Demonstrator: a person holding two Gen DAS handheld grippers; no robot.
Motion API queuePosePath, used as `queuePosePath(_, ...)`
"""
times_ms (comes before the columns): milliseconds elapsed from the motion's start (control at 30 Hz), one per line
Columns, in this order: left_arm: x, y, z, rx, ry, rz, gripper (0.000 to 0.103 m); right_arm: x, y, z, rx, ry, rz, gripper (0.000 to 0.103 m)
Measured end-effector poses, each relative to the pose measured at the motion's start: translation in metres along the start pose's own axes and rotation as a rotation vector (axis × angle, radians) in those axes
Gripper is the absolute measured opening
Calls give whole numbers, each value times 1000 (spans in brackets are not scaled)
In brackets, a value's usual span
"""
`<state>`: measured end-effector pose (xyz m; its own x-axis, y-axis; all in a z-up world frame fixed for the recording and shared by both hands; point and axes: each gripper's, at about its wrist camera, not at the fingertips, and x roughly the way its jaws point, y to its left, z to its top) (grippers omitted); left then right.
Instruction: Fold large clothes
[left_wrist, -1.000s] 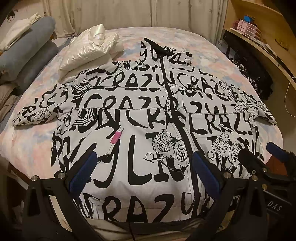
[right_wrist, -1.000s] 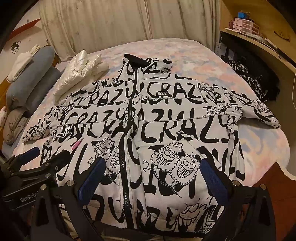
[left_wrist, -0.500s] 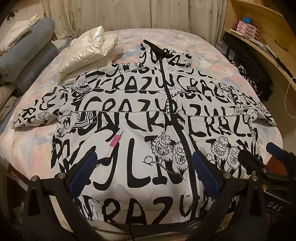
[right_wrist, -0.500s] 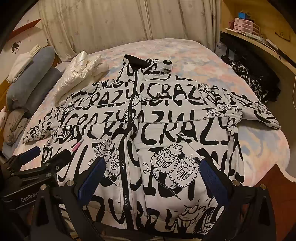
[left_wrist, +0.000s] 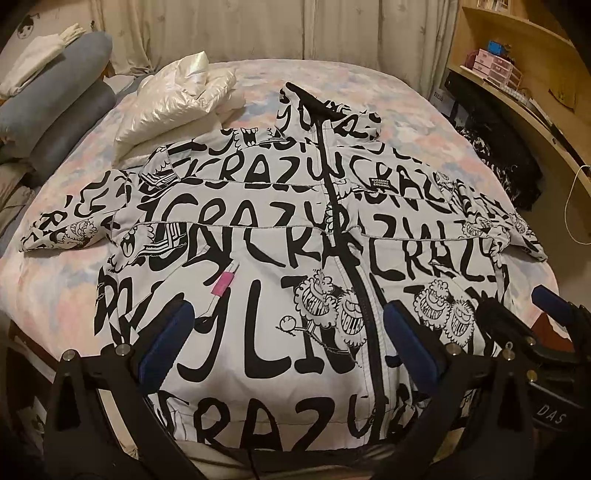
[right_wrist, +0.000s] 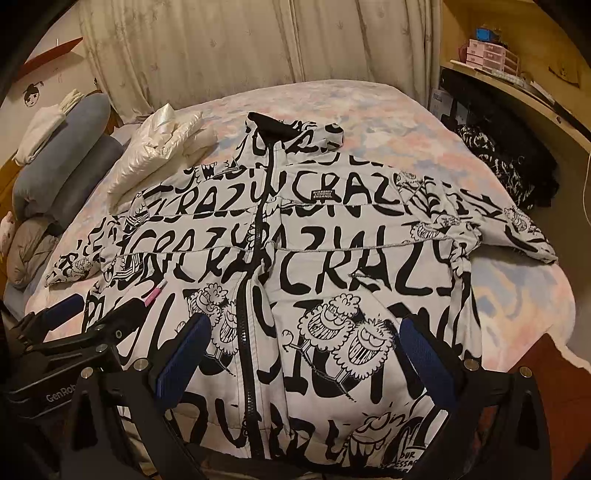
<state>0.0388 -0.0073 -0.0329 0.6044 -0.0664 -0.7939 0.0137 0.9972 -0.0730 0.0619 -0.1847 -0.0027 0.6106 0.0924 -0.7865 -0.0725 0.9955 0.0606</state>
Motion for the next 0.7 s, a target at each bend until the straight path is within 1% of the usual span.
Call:
queuePosePath(167, -3, 0, 7, -15, -27, -23, 102, -12, 0, 20, -26, 2, -2, 103)
queuePosePath(367, -17, -8, 22, 16, -103, -32, 102, -23, -6, 41, -41, -10, -9, 103)
queuePosePath(467, -24, -12, 32, 36, -132, -57, 102, -30, -13, 54, -42, -26, 9, 103)
queuePosePath(633, -32, -22, 51, 52, -172, -64, 102, -43, -29, 74, -28, -53, 46, 103)
queuePosePath(700, -35, -28, 59, 69, -193, -58, 102, -51, -37, 83, -22, -78, 55, 103)
